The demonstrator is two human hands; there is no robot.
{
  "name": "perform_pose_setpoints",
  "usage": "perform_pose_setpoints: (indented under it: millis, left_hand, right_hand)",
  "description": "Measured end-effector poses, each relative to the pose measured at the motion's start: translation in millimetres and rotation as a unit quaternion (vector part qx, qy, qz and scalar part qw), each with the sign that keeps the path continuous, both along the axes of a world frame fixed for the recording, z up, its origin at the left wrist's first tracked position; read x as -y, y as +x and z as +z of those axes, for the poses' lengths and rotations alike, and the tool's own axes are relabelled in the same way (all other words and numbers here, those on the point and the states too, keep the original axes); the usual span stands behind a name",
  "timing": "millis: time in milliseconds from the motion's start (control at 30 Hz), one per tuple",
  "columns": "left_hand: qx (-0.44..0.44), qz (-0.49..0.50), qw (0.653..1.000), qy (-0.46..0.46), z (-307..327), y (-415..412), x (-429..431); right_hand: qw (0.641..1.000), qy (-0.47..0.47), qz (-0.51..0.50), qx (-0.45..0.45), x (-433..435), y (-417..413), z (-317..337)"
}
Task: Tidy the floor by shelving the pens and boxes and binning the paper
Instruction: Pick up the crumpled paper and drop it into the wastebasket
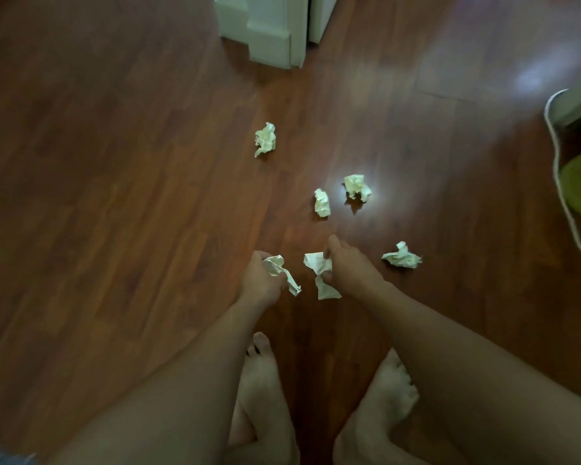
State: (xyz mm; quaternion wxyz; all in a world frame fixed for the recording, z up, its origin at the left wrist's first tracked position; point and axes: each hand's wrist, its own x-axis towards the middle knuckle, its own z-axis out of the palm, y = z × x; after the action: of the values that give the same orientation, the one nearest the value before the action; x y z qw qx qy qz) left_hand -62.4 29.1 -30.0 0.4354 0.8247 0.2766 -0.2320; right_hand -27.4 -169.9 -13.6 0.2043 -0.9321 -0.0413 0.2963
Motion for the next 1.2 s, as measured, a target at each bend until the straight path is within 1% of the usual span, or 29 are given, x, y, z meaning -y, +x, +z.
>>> perform_pose_setpoints:
  millis: [100, 200, 300, 400, 467, 567, 667, 700, 833, 967, 1033, 1067, 1200]
  left_hand:
    - [0.024, -0.028, 0.999, 0.014, 38.3, 22.8, 25.7]
    - [0.066, -0.055, 0.996, -0.002, 99.6, 47.4, 59.6]
    - [0.108, -0.085, 0.99, -0.028, 156.6, 69.3, 86.4]
    - [0.153, -0.135, 0.978, -0.04, 225.5, 86.8, 118.6]
    - [0.177, -0.147, 0.972, -0.056, 266.1, 96.0, 139.9]
    - [0.191, -0.173, 0.964, -0.068, 308.0, 106.2, 165.7]
    - [0.216, -0.204, 0.953, -0.06, 337.9, 123.3, 199.1]
    - [0.22, -0.211, 0.95, -0.059, 343.6, 126.8, 204.7]
    - [0.241, -0.234, 0.938, -0.086, 350.3, 160.5, 267.9]
    - [0.228, -0.238, 0.937, -0.116, 333.7, 190.9, 348.2]
    - [0.208, -0.237, 0.94, -0.13, 326.3, 202.1, 383.2]
    - [0.199, -0.242, 0.94, -0.137, 317.2, 212.3, 416.4]
    - [0.184, -0.23, 0.943, -0.154, 300.8, 236.3, 493.6]
  right_hand:
    - [0.997, 0.012, -0.067, 0.019, 35.8, 10.1, 44.4]
    - [0.992, 0.001, -0.125, 0.034, 80.7, 10.6, 99.4]
    - [0.99, -0.018, -0.132, 0.047, 115.6, 11.5, 148.6]
    - [0.984, -0.013, -0.157, 0.087, 151.0, 17.1, 213.2]
    - [0.977, -0.008, -0.174, 0.122, 171.1, 21.9, 254.4]
    - [0.969, -0.046, -0.17, 0.175, 193.9, 25.6, 298.1]
    - [0.96, -0.074, -0.18, 0.202, 227.4, 31.2, 329.8]
    - [0.958, -0.07, -0.183, 0.21, 234.3, 33.7, 332.2]
    - [0.937, -0.033, -0.259, 0.232, 298.7, 48.9, 329.8]
    - [0.9, 0.031, -0.355, 0.251, 374.9, 51.6, 309.3]
    - [0.883, 0.028, -0.383, 0.271, 406.6, 48.1, 298.9]
    - [0.871, 0.022, -0.405, 0.277, 435.7, 46.3, 288.4]
    - [0.853, -0.007, -0.449, 0.265, 500.4, 45.2, 266.6]
